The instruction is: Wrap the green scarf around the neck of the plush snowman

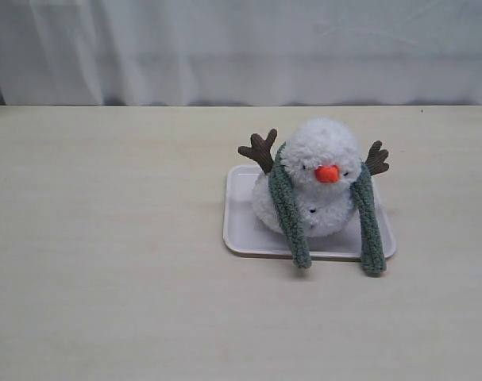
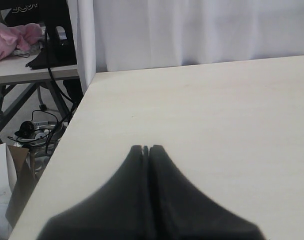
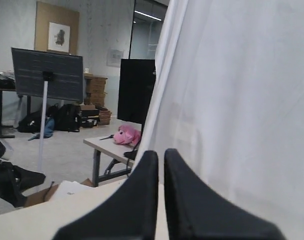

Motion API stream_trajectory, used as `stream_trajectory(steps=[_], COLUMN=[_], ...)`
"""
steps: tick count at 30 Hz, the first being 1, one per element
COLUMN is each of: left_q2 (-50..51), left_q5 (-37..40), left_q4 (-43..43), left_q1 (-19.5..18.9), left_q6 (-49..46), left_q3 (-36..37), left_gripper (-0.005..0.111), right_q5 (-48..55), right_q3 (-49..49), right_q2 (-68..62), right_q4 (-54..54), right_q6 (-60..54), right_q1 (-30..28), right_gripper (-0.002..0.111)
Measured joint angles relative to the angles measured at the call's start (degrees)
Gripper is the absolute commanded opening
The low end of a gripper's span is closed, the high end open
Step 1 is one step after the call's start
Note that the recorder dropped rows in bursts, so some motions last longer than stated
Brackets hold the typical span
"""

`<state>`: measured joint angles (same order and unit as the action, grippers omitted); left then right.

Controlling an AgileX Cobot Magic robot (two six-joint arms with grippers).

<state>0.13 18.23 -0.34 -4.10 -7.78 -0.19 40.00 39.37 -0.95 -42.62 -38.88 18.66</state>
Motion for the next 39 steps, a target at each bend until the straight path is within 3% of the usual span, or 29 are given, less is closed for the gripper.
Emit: stream_trajectory(steps=[11, 20, 25, 31, 39], left_q2=[0.0, 0.0, 0.0, 0.0, 0.0], left_q5=[0.0, 0.0, 0.0, 0.0, 0.0], left_q4=[0.0, 0.0, 0.0, 0.0, 0.0], left_q1=[0.0, 0.0, 0.0, 0.0, 0.0], left_q6=[0.0, 0.0, 0.0, 0.0, 0.0], left_q3=[0.0, 0.0, 0.0, 0.0, 0.0], left_gripper=[0.0, 0.0, 0.0, 0.0, 0.0], right_q5=[0.0, 0.0, -0.3, -9.0, -30.3], right_q3=[0.0, -0.3, -7.1, -11.3, -14.3], right_q2=[0.7, 0.7, 0.7, 0.6, 0.6], right_q4=[20.8, 60.2, 79.6, 81.8, 76.5], right_q6=[-0.5, 1.7, 3.2, 3.4, 8.2], right_q1=[0.0, 0.0, 0.0, 0.0, 0.0], right_gripper=[0.004, 0.004, 0.004, 0.004, 0.004])
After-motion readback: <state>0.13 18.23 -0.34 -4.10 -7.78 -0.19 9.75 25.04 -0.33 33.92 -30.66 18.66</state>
